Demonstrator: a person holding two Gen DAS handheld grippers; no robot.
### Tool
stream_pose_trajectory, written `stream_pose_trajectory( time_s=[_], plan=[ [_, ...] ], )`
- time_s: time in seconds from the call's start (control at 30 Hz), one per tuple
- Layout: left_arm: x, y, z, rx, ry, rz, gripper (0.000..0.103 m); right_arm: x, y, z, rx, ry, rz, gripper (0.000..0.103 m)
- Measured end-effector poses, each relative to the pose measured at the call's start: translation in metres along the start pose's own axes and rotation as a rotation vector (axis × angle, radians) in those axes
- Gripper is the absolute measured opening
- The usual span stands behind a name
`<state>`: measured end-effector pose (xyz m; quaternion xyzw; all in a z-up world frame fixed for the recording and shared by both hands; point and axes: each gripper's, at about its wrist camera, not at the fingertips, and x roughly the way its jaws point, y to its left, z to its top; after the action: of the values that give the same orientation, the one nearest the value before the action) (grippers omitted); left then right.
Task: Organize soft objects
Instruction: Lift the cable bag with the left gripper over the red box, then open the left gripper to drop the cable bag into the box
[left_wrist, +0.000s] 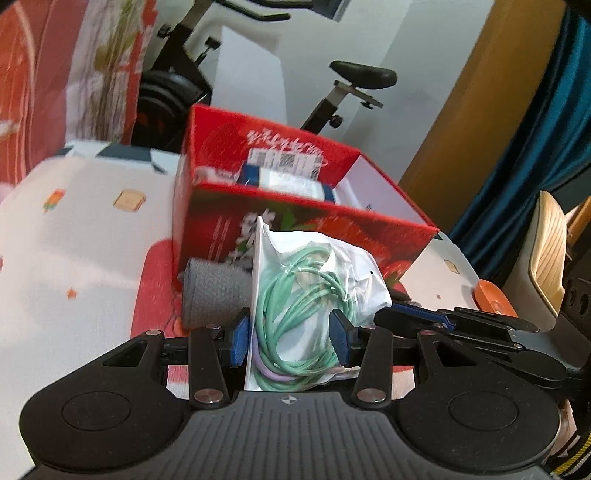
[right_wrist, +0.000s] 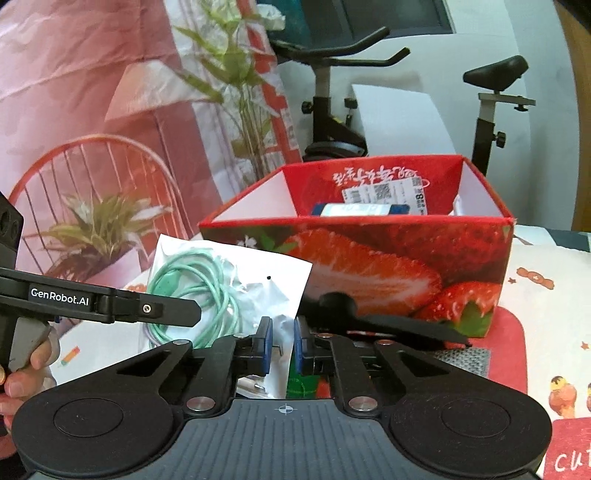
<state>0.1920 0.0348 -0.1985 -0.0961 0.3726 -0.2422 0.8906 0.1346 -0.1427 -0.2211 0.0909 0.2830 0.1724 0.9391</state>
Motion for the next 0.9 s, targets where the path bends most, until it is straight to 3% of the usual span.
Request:
stream_pose_trajectory(
  time_s=[0.37,0.53,0.9],
  plan=[
    [0.002,-0.009,0.027,0.029,-0.048,-0.034,0.048,-0.011,-0.012,0.021,0.011,-0.082,-0.014,0.010],
    [0.008,-0.014,0.049,0.046,-0.095,-0.027,0.048,-0.010,-0.019,0.044,-0.003,-0.131,-0.032,0.003],
    [0.057,-0.013,0.106,0.050,-0.113,-0.012,0.048,0.025,-0.050,0.095,0.010,-0.168,-0.086,0.003]
  ],
)
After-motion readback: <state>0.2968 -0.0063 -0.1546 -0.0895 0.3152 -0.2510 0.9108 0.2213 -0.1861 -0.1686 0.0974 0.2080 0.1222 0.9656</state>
